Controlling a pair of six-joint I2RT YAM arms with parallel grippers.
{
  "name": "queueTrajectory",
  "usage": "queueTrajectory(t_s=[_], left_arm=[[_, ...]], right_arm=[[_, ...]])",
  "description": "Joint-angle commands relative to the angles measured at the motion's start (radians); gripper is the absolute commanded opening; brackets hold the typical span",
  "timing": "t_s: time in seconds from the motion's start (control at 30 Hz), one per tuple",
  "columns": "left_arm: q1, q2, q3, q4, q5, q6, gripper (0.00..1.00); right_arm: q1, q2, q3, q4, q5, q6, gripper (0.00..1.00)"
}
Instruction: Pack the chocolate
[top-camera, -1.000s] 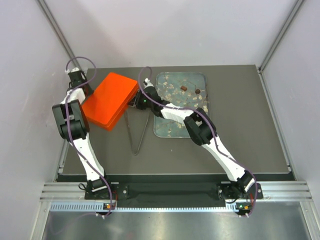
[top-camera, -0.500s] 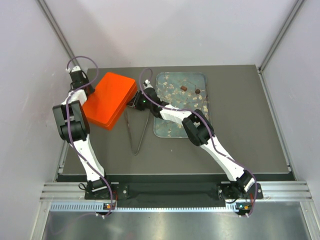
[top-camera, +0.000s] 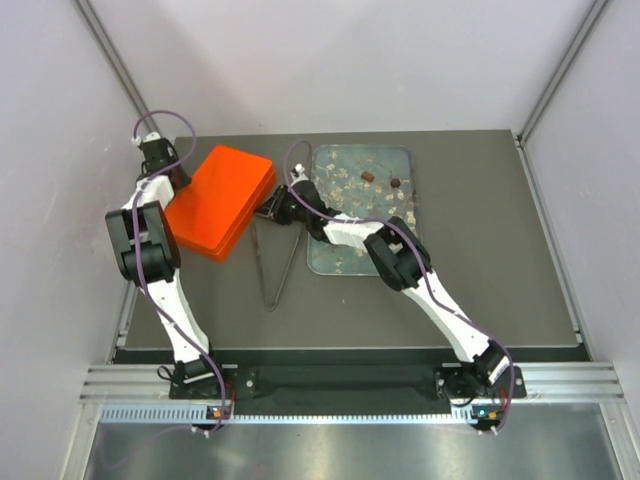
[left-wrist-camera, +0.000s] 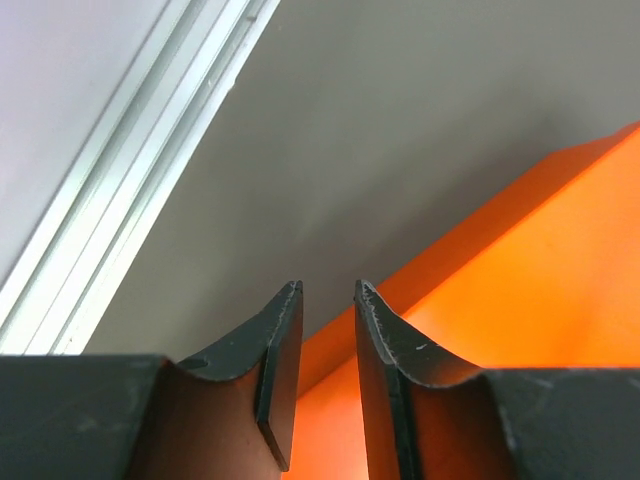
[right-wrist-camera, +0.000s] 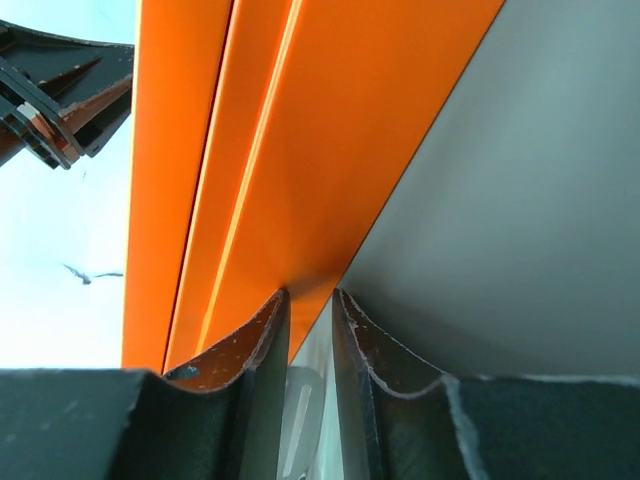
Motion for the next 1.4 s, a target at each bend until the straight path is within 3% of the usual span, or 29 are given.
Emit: queueTrajectory(t_s=[0.0, 0.23, 0.63, 0.87, 1.37], left_arm=[[-0.014, -0.046, 0.033, -0.101, 0.01, -0.027, 0.33], [-0.014, -0.101, 0.068, -0.117, 0.015, -0.052, 0.38], [-0.012, -0.09, 0.099, -0.186, -0.056, -0.047, 0.38], [0.003, -0.018, 0.172, -0.245, -0.082, -0.044, 0.38], [0.028, 0.091, 0.271, -0.316, -0.027, -0.05, 0.34]], right_arm=[[-0.003, -0.133, -0.031, 0.078, -0.011, 0.009, 0.25], [-0.015, -0.221, -0.104, 0.044, 0.033, 0.001, 0.29], [-0.008, -0.276, -0.088, -0.144, 0.113, 0.001, 0.43], [0.005, -0.248, -0.032, -0.227, 0.137, -0.004, 0.45], [0.026, -0.172, 0.064, -0.212, 0.13, 0.03, 0.45]])
